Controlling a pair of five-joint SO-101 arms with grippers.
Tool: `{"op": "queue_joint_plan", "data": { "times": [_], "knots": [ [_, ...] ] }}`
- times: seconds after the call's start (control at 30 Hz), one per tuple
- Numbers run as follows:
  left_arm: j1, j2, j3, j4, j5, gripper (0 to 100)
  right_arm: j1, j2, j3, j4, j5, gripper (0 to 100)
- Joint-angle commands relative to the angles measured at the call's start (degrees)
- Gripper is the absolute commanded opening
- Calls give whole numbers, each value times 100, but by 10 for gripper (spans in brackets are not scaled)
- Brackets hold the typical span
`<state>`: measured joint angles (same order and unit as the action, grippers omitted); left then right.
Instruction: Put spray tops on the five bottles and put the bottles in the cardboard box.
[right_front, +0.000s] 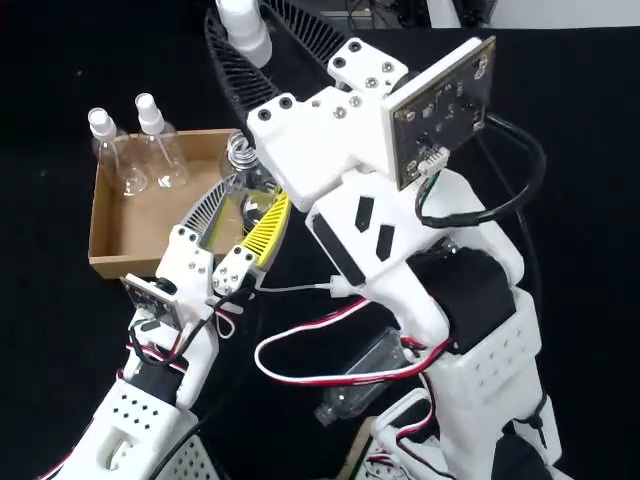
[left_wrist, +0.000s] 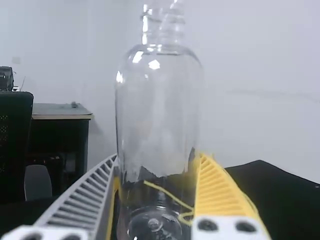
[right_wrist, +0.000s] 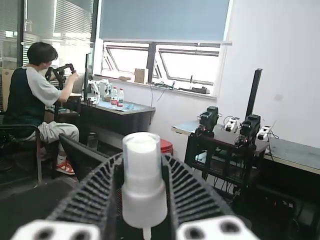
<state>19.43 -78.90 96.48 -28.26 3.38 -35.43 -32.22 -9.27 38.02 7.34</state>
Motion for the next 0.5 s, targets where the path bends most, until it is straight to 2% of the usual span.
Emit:
{"op": "queue_joint_plan", "data": {
  "times": [0.0, 0.2, 0.47],
  "knots": [
    [-22, -18, 136, -114, 62, 73, -79, -4, -541, 62, 18, 11],
    [-22, -18, 136, -114, 62, 73, -97, -4, -681, 396, 18, 11],
    [-22, -18, 136, -114, 62, 73, -536, 40, -435, 862, 18, 11]
  ]
}}
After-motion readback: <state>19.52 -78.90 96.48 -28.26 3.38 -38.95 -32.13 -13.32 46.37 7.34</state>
